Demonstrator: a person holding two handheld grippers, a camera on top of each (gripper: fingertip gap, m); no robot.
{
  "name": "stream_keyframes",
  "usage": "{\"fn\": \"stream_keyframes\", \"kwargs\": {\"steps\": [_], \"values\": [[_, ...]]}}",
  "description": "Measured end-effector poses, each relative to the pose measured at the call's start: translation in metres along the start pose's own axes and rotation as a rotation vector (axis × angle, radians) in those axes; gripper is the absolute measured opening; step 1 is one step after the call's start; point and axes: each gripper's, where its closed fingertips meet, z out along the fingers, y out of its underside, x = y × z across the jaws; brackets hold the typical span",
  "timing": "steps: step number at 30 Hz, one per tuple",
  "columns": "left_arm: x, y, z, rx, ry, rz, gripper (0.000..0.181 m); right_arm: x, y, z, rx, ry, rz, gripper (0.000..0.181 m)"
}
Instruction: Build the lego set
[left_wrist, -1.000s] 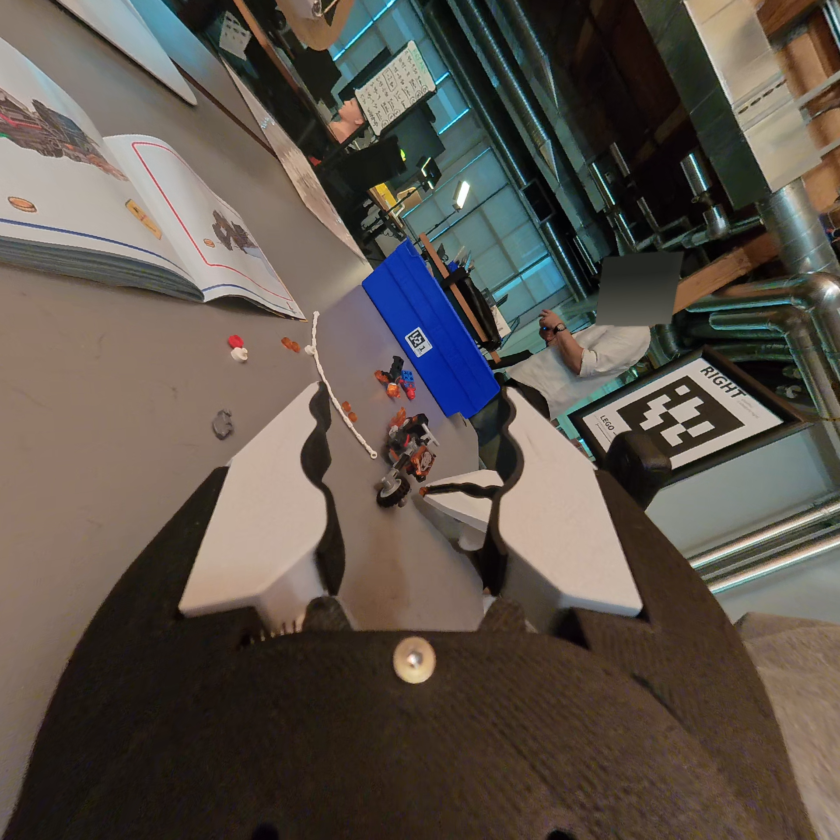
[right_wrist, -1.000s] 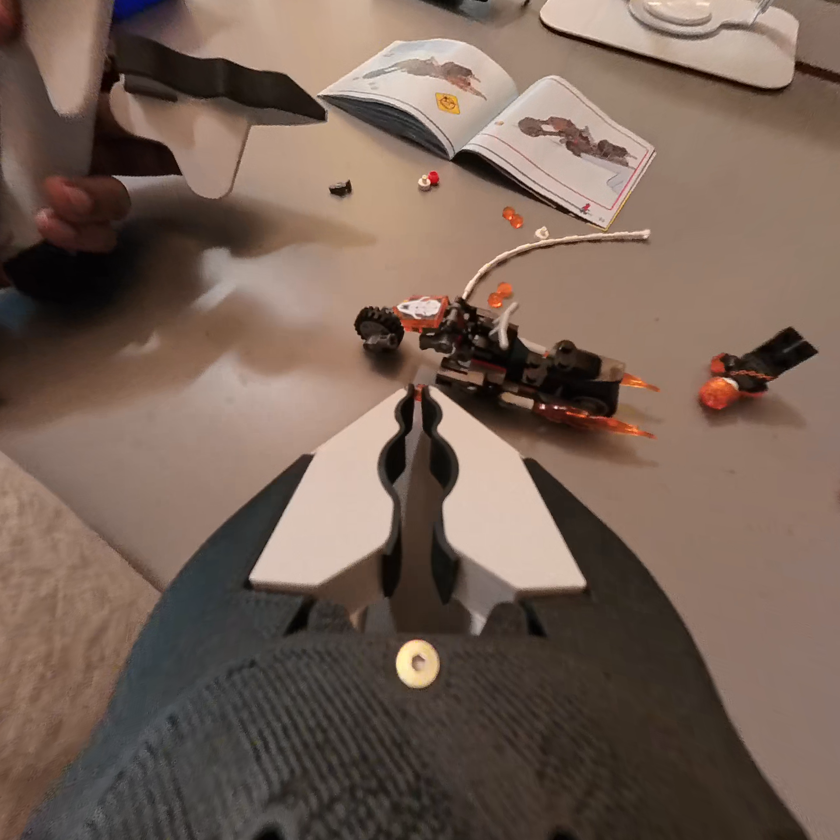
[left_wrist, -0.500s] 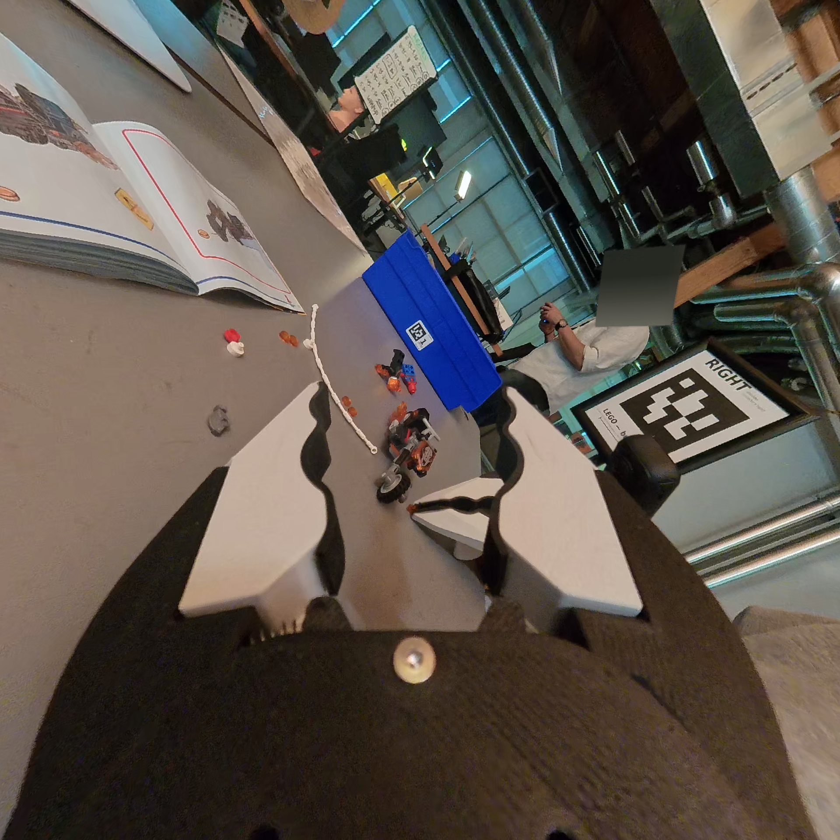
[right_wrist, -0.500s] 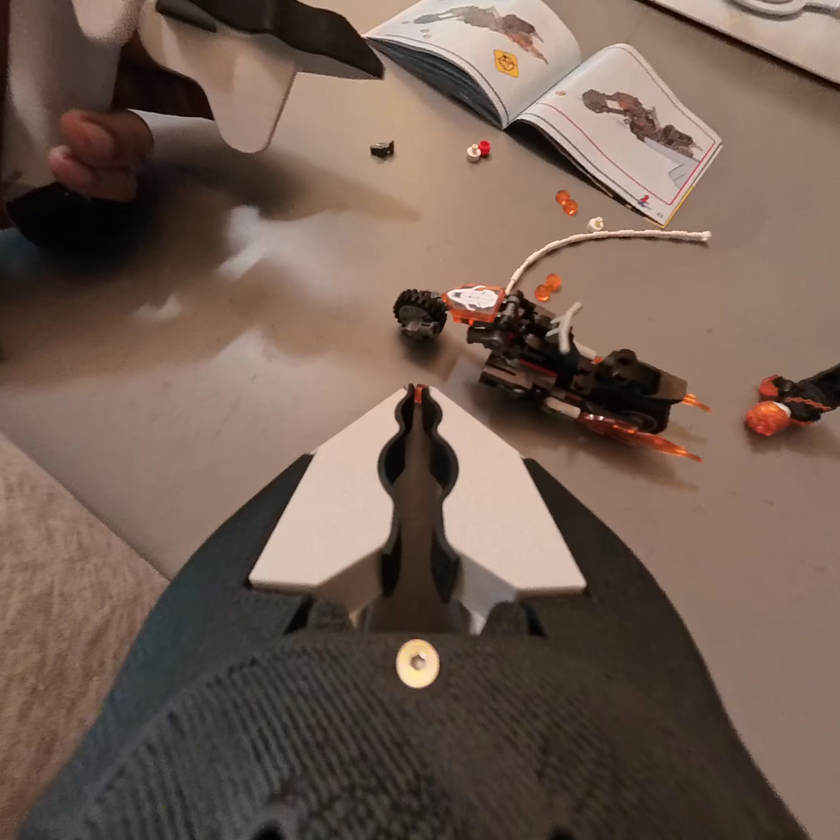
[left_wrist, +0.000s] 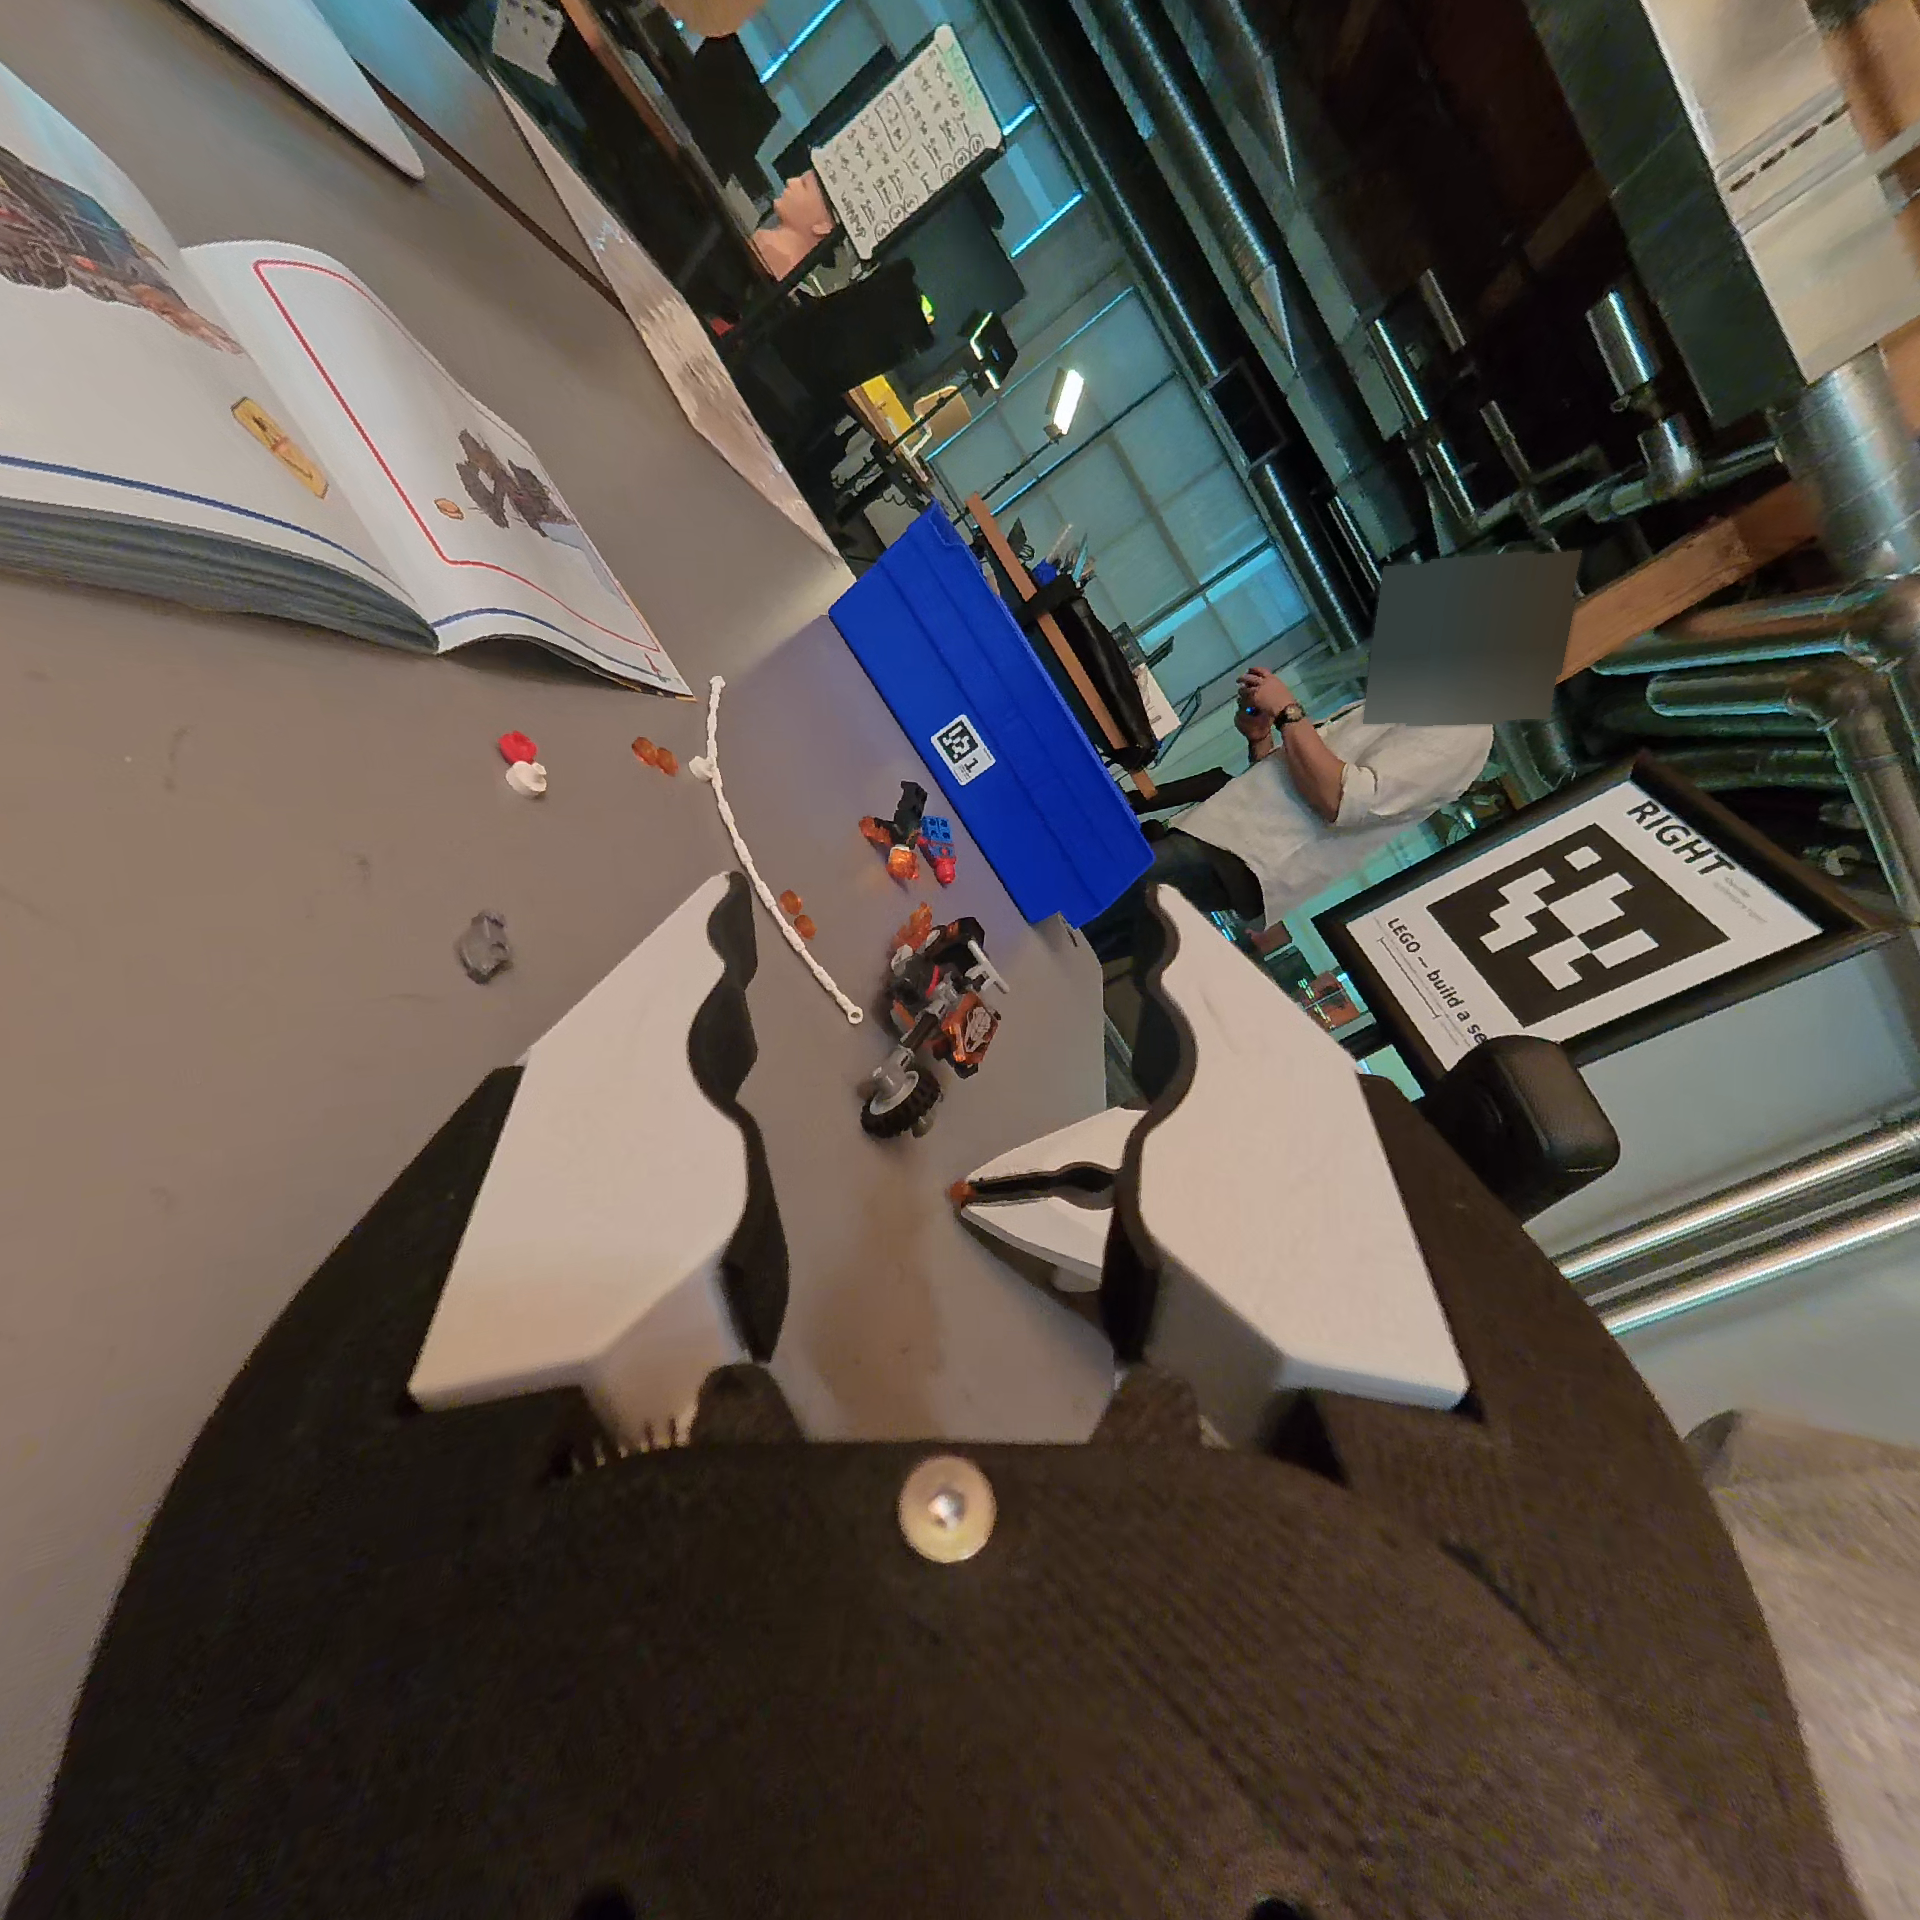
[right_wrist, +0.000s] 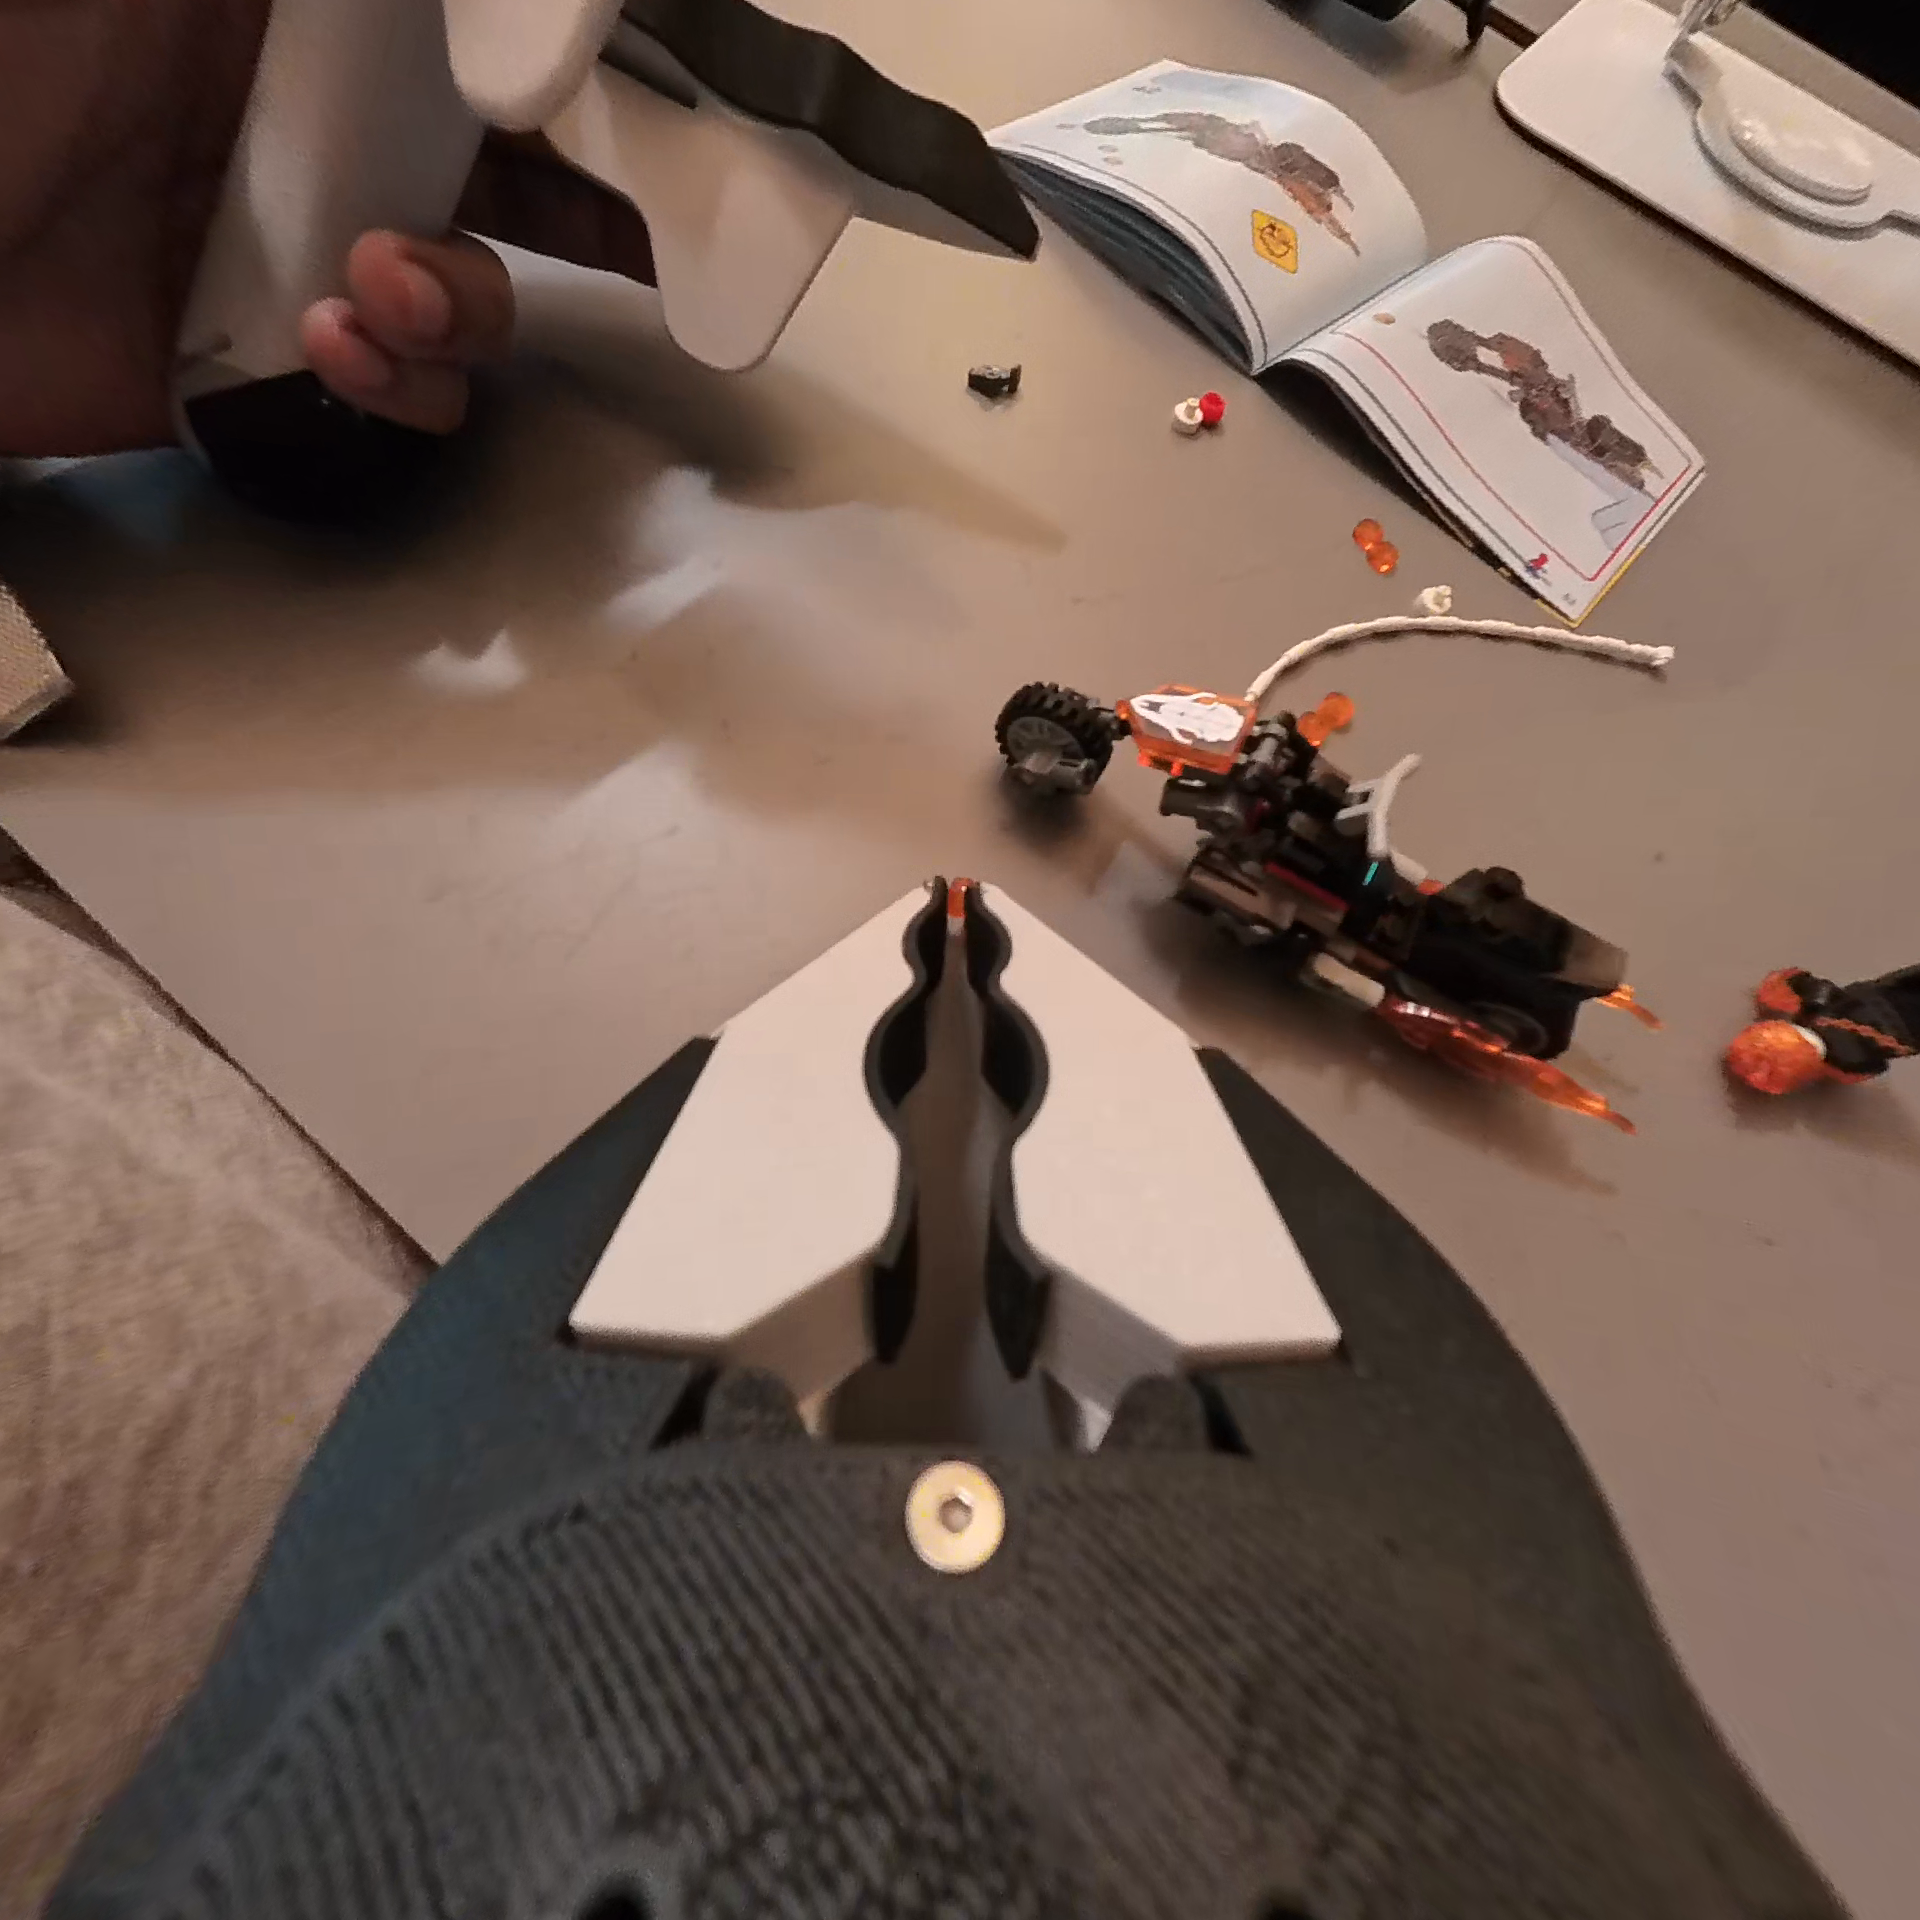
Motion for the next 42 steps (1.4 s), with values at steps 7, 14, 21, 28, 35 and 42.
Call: {"fn": "stream_keyframes", "kwargs": {"steps": [7,14,21,28,35,42], "values": [[0.000,0.001,0.001,-0.008,0.008,-0.012,0.072,0.000,0.001,0.001,-0.008,-0.016,0.015,0.001],[0.005,0.010,0.006,-0.053,0.039,-0.017,0.073,0.013,0.000,0.001,-0.004,0.008,0.122,0.001],[0.006,0.021,0.011,-0.114,0.039,-0.007,0.073,0.019,0.006,0.004,-0.043,-0.007,0.209,0.001],[0.006,0.023,0.012,-0.131,0.045,-0.019,0.073,0.026,0.007,0.004,-0.042,-0.089,0.398,0.001],[0.006,0.024,0.012,-0.131,0.049,-0.029,0.073,0.028,0.006,0.004,-0.033,-0.131,0.460,0.000],[0.006,0.024,0.012,-0.135,0.052,-0.034,0.073,0.025,0.007,0.005,-0.046,-0.077,0.366,0.000]]}}
